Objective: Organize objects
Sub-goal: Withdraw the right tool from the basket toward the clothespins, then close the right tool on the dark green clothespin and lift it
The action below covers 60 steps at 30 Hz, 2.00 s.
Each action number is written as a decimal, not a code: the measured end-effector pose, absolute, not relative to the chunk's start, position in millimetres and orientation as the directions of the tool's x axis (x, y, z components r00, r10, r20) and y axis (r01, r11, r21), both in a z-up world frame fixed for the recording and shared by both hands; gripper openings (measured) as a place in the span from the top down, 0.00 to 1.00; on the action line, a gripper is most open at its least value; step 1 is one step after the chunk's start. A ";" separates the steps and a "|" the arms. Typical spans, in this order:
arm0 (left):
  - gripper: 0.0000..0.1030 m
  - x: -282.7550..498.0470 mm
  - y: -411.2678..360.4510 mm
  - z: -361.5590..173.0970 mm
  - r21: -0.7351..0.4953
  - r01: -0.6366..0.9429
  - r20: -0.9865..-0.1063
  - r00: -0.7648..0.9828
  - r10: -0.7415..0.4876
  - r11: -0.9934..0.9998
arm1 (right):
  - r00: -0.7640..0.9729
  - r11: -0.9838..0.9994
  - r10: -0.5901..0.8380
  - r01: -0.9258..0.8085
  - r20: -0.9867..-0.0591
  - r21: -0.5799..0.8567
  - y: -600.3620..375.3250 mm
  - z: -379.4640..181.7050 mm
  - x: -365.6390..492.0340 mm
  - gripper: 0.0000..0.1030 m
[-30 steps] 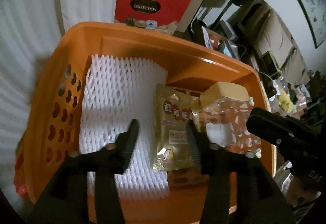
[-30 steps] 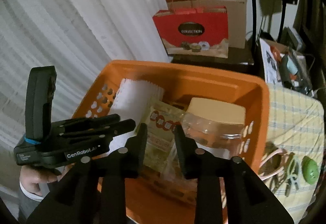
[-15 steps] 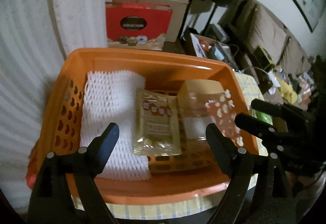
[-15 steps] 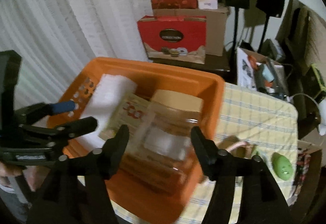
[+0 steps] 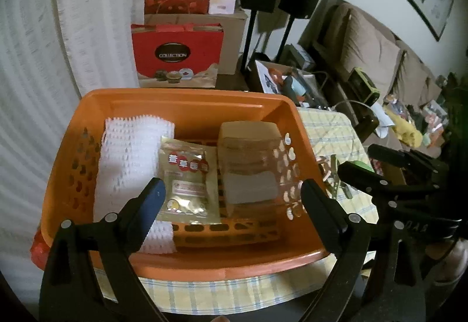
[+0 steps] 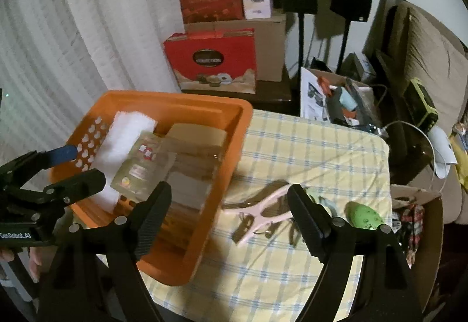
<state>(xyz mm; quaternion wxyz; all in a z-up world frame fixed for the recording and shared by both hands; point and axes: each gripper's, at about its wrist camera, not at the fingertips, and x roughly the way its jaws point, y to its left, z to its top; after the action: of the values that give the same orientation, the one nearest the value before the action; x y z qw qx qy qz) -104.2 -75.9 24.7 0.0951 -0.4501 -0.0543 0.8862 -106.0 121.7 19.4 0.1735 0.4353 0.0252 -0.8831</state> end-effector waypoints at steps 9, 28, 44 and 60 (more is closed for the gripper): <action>0.01 -97.9 -53.1 25.0 -0.193 -0.144 -0.798 -0.553 0.240 -0.971 | -0.583 -0.950 -0.268 0.293 -0.767 0.110 144.3 24.3 -98.6 0.16; 0.00 -89.1 13.7 28.0 -0.157 -0.217 -0.782 -0.568 0.256 -0.963 | -0.629 -0.984 -0.147 0.169 -0.764 0.050 226.4 22.8 -92.4 0.00; 0.02 -95.3 56.8 6.4 -0.158 -0.260 -0.800 -0.532 0.278 -0.953 | -0.581 -0.983 -0.166 0.164 -0.797 0.085 260.2 -20.8 -100.4 0.15; 0.02 -112.0 30.1 -3.4 -0.174 -0.219 -0.807 -0.527 0.266 -0.960 | -0.523 -0.952 -0.230 0.297 -0.821 0.077 205.8 -78.3 -148.4 0.44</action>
<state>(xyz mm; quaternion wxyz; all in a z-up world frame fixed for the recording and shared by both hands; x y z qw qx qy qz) -112.0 30.1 -3.4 0.1386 -0.4663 -0.0253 0.8733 -148.4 205.8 -78.3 0.1511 0.4646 0.0365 -0.8718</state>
